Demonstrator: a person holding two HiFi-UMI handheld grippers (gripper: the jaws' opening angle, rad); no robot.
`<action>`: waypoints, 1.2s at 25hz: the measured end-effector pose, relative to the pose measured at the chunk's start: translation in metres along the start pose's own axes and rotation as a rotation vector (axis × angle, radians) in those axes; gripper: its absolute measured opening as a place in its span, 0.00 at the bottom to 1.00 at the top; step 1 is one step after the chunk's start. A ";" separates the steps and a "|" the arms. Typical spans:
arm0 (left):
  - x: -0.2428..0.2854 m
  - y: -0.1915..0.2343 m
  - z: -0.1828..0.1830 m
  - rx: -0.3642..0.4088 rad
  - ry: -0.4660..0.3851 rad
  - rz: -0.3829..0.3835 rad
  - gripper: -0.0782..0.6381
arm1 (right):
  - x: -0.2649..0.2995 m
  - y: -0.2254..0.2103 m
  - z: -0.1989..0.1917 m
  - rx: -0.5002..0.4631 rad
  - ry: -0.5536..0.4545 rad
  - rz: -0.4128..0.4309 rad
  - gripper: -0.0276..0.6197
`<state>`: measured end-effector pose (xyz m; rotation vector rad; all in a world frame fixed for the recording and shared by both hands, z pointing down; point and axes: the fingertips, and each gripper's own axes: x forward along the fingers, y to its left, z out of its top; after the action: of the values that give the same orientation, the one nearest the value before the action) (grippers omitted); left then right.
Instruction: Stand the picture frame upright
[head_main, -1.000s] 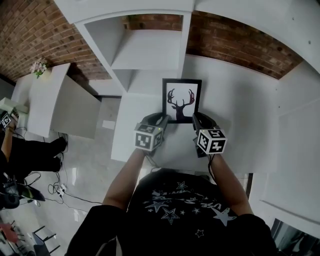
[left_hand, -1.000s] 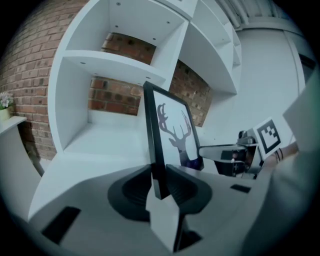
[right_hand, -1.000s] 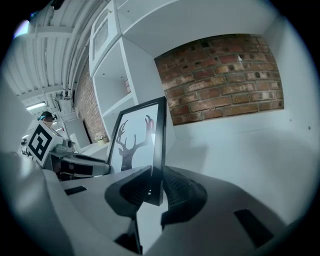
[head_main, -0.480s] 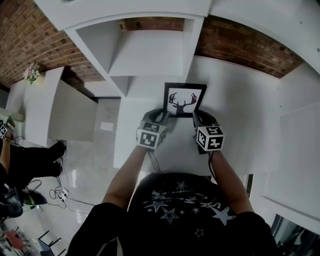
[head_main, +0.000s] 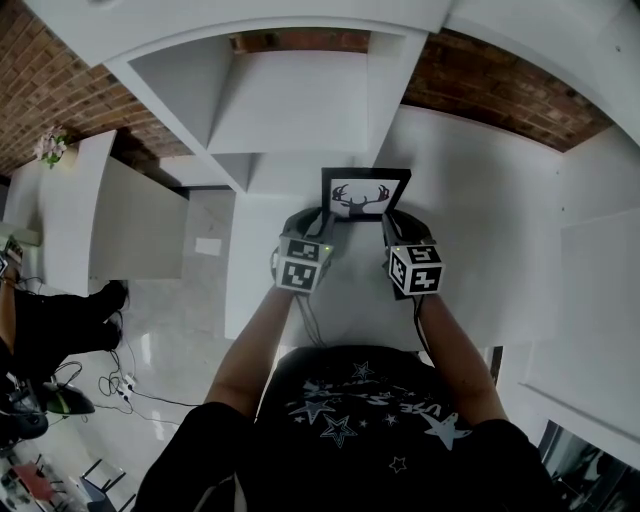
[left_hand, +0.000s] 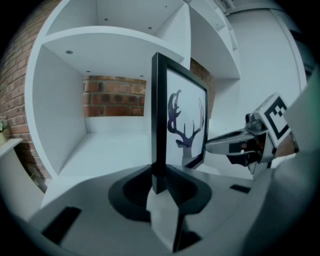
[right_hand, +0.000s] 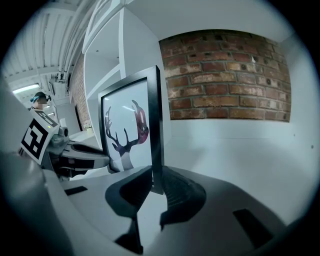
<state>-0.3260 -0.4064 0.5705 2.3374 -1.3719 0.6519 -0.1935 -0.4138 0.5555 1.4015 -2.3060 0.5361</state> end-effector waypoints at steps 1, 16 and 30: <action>0.002 0.002 0.000 -0.001 0.001 0.004 0.24 | 0.001 0.000 -0.001 0.000 0.003 -0.001 0.15; 0.010 0.006 -0.003 -0.011 -0.001 0.019 0.24 | 0.005 0.001 -0.007 -0.001 -0.001 -0.028 0.15; 0.006 0.001 -0.009 -0.023 0.025 0.000 0.36 | 0.000 0.004 -0.007 -0.006 0.005 -0.008 0.25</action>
<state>-0.3267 -0.4067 0.5811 2.3043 -1.3613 0.6598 -0.1962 -0.4083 0.5614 1.4050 -2.2952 0.5289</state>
